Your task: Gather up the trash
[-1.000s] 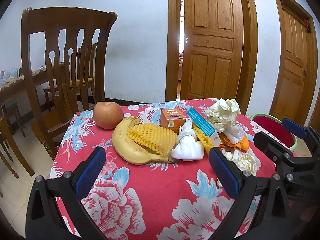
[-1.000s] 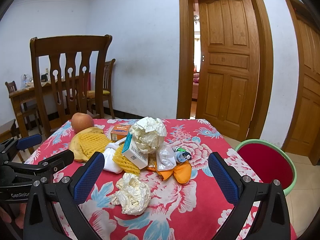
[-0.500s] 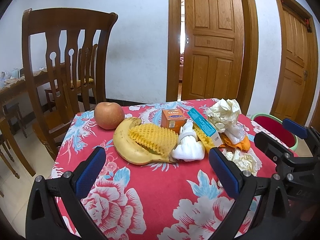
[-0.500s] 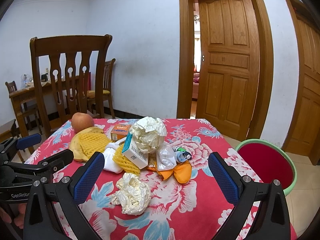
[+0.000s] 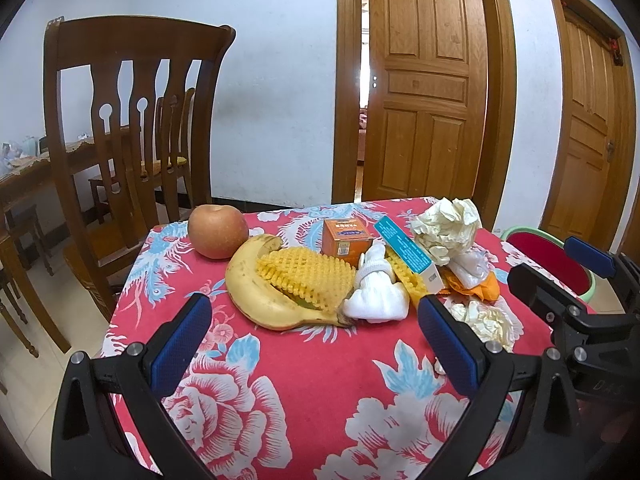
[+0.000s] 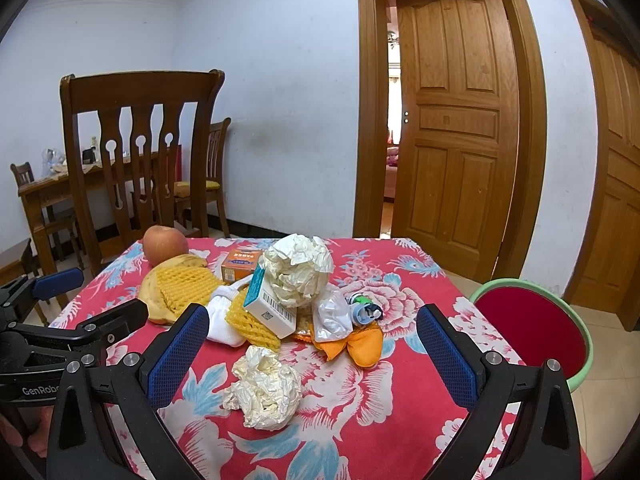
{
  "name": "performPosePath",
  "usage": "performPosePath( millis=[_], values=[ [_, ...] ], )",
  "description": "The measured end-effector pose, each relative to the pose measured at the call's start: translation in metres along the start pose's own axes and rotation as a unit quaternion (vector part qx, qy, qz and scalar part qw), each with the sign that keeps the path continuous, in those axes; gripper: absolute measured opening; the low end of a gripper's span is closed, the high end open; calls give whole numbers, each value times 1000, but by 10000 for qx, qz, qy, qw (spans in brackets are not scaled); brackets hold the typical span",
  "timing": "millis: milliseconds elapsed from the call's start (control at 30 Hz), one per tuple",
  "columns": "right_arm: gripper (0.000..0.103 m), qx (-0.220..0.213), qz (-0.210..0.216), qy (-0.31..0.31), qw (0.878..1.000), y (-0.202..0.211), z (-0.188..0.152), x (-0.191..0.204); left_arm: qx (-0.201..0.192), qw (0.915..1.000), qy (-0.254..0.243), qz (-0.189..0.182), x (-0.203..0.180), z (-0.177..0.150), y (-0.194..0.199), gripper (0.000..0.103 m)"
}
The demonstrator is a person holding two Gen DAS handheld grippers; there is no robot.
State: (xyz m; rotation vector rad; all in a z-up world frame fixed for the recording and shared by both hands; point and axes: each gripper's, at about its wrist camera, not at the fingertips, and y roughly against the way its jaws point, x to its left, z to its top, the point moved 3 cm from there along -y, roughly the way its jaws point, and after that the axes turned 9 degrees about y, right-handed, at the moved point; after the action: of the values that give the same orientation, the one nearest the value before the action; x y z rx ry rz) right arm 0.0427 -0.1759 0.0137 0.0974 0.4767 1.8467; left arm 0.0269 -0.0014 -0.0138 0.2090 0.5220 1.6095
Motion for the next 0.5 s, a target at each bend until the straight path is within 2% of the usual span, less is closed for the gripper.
performPosePath(
  millis=[500],
  values=[
    [103,-8,-2,-1,10000,0,-1,1,49,10000,14,-22,2,0,-1,101]
  ],
)
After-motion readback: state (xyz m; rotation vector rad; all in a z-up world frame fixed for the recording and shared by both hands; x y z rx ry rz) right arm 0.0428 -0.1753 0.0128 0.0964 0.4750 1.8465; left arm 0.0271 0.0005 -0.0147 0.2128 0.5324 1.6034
